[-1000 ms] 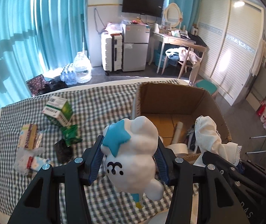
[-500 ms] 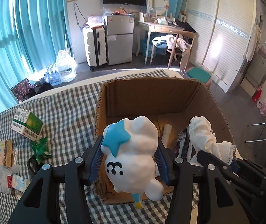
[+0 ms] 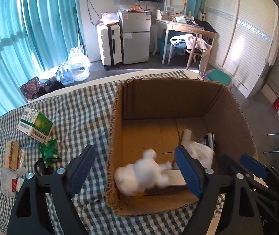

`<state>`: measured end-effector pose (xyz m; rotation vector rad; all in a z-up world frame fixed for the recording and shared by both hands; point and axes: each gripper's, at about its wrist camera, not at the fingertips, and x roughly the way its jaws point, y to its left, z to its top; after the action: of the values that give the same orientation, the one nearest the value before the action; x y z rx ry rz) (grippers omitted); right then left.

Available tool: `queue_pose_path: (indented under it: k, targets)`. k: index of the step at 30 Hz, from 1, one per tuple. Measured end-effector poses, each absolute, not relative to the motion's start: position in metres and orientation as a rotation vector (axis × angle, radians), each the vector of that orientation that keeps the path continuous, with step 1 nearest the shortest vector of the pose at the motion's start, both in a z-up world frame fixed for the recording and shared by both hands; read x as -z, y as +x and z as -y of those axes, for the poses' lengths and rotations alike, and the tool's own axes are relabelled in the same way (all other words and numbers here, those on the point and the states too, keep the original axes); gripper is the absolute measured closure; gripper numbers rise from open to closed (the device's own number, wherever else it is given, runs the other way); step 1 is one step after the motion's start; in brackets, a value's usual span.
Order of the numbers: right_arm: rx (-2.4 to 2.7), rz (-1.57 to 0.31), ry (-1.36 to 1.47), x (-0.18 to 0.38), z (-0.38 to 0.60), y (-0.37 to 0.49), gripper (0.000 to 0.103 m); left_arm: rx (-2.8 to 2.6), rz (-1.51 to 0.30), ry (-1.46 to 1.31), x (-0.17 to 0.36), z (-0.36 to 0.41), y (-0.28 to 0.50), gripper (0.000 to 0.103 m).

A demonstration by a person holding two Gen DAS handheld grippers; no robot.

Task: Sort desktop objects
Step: 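Carry the figurine and cream cloth into the cardboard box and release both, then reach the left tool to the clear swab box while the right tool reaches the black pouch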

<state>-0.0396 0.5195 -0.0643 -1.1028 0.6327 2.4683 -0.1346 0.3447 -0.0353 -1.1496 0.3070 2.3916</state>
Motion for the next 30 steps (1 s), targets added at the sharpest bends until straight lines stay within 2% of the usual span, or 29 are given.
queue_pose_path:
  k: [6,8,16,17,20,21,30]
  targets:
    - [-2.485,-0.617,-1.079,0.052,-0.499,-0.024,0.045,-2.451,-0.243,-1.133,0.010,-0.299,-0.126,0.010]
    - [-2.500,-0.631,-1.073,0.049,-0.490,-0.018,0.045,-2.495,-0.222,-1.114,0.002,-0.276,-0.120,0.004]
    - [-2.640,-0.704,-1.002,0.029,-0.438,0.006,0.045,-2.656,-0.180,-1.042,-0.029,-0.188,-0.093,0.003]
    - [-2.666,-0.706,-0.987,0.023,-0.428,0.008,0.043,-2.665,-0.172,-1.033,-0.032,-0.179,-0.090,0.002]
    - [-2.721,-0.663,-0.940,0.009,-0.404,0.013,0.026,-2.708,-0.135,-0.994,-0.040,-0.150,-0.078,0.000]
    - [-2.735,-0.643,-0.918,0.003,-0.395,0.015,0.023,-2.723,-0.120,-0.980,-0.042,-0.140,-0.075,0.000]
    - [-2.882,-0.565,-0.880,-0.003,-0.324,0.012,0.016,-2.858,-0.034,-0.994,-0.023,-0.037,-0.073,0.000]
